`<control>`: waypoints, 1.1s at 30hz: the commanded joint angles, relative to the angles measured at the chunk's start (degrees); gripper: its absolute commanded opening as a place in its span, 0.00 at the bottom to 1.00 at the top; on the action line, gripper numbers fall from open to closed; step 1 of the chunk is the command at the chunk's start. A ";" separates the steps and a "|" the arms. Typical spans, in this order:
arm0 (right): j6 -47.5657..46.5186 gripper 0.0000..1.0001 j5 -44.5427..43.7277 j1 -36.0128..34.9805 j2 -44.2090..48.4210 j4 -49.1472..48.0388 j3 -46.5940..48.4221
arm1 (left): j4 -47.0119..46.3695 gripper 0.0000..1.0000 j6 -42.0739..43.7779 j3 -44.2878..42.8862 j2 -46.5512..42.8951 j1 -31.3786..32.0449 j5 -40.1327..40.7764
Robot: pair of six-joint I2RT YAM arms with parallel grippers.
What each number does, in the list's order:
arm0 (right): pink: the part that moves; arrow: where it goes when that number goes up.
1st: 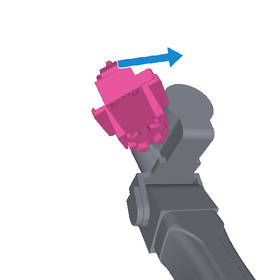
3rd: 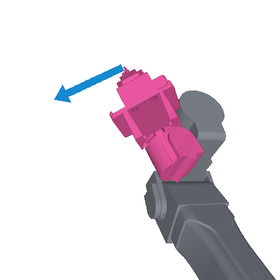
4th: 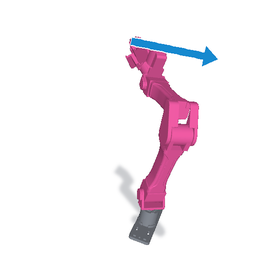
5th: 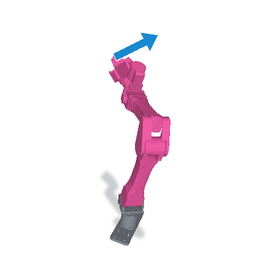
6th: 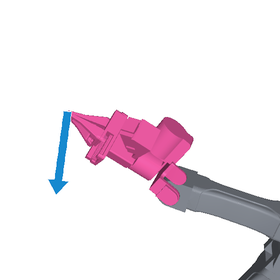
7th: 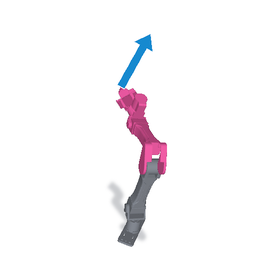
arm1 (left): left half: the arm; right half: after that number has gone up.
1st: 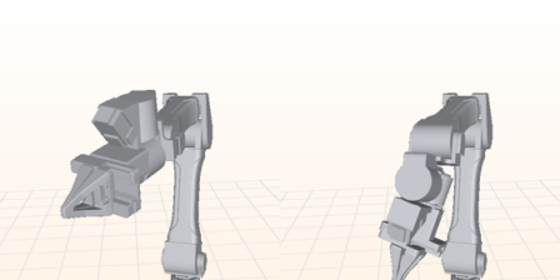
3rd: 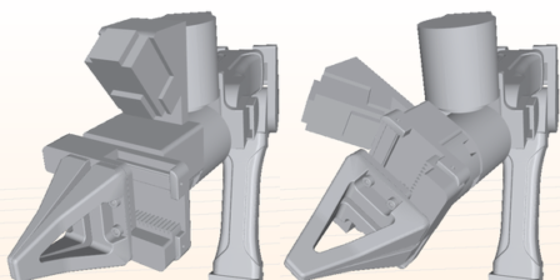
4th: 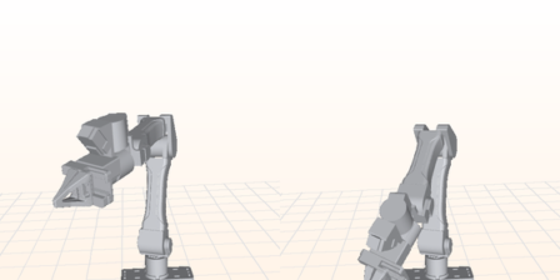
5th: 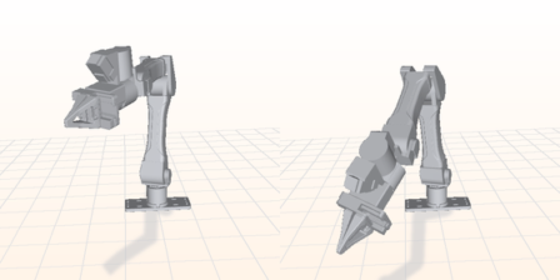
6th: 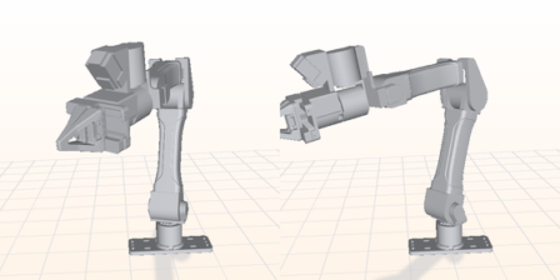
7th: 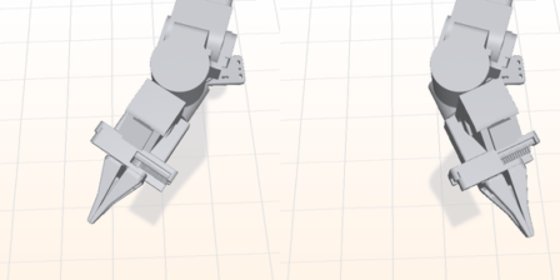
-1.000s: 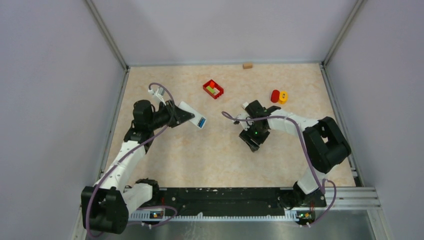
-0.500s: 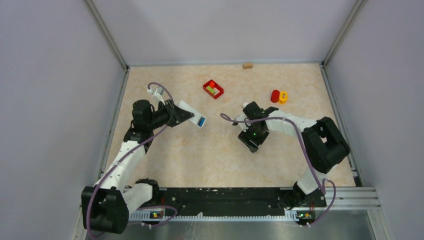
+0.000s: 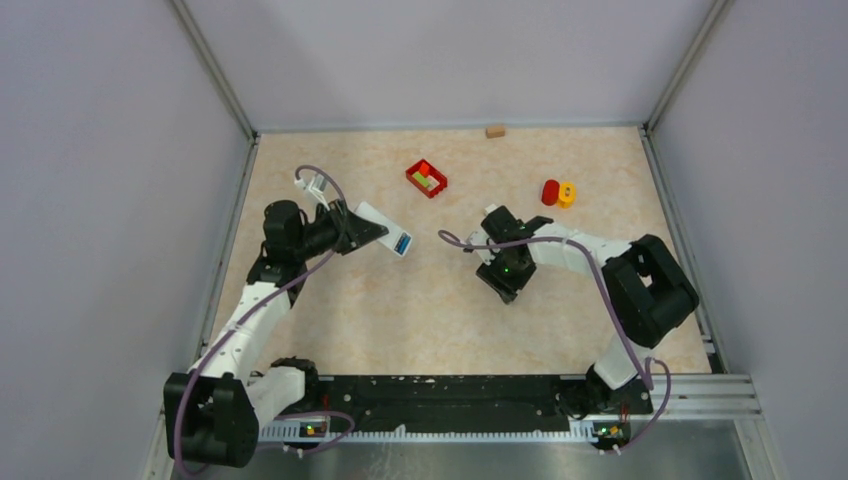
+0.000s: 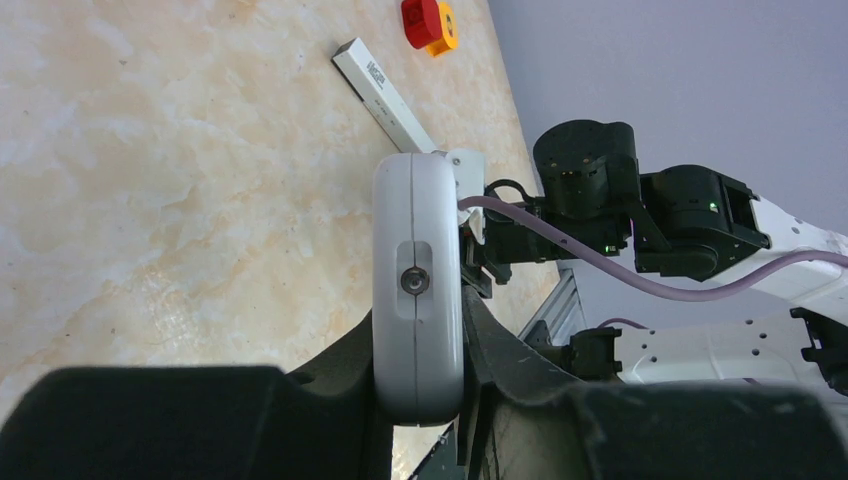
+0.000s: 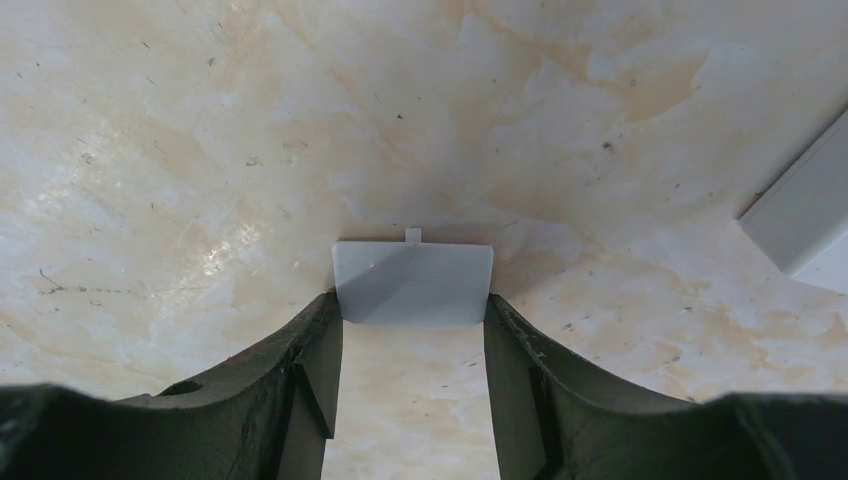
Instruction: Load the batteries into the remote control
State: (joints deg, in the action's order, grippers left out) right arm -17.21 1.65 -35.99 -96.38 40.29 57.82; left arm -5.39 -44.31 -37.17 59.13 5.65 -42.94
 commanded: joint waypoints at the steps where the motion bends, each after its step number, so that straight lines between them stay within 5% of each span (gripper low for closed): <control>1: 0.35 0.41 -0.39 -1.59 5.37 -4.31 -0.26 | -4.68 0.00 -0.72 0.20 0.76 -0.26 -2.93; 14: 1.15 0.41 3.73 -18.73 23.37 -23.05 -3.78 | -11.84 0.00 -4.85 3.02 4.14 2.69 -3.53; 33: 8.94 0.41 -7.48 -27.51 7.62 -14.87 17.62 | -18.15 0.00 0.50 12.62 -4.94 4.72 -1.92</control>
State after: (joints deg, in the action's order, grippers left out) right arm -10.57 -2.96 -62.67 -86.06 22.39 70.17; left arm -19.09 -46.61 -24.88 56.99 10.20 -44.53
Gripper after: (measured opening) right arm 0.497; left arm 0.259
